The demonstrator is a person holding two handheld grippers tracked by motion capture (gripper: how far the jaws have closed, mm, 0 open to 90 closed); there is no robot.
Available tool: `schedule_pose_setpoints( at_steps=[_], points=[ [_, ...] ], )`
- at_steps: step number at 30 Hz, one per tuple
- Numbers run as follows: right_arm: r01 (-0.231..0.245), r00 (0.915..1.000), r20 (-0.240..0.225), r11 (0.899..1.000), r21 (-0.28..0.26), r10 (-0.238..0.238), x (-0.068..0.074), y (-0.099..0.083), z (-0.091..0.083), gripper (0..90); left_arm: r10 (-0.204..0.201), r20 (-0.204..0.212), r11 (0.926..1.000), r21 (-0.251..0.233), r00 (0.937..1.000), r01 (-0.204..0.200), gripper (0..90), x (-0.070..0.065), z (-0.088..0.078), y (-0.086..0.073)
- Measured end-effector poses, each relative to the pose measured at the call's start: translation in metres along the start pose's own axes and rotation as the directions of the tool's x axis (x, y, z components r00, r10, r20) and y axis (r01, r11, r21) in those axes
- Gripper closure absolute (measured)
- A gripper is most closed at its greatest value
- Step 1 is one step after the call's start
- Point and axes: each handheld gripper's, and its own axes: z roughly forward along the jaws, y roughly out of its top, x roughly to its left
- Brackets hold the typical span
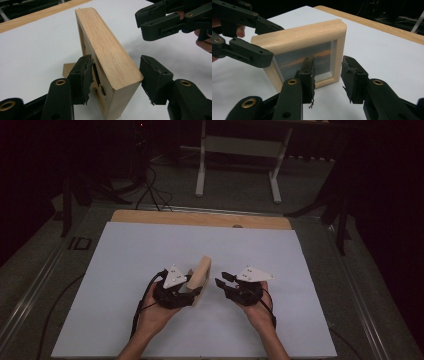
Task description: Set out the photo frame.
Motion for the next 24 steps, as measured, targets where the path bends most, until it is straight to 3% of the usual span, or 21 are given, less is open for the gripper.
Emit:
schedule_pose_setpoints(
  at_steps=[14, 18, 24],
  points=[
    [0.007, 0.9999, 0.012, 1.000, -0.005, -0.006, -0.001, 0.005, 0.001, 62.9, 0.023, -0.021, 0.9997, 0.012, 0.9995, -0.022, 50.2, -0.001, -0.001, 0.000],
    [0.015, 0.9997, 0.021, 1.000, -0.026, -0.014, -0.002, 0.013, -0.002, 62.9, 0.012, -0.013, 0.9997, 0.022, 0.9998, -0.012, 59.2, 0.003, -0.001, 0.000],
    [0.017, 0.9994, 0.032, 0.999, -0.048, -0.016, -0.006, 0.023, -0.002, 62.9, 0.020, -0.011, 0.9996, 0.022, 0.9997, -0.020, 59.6, 0.003, -0.001, 0.000]
  ],
)
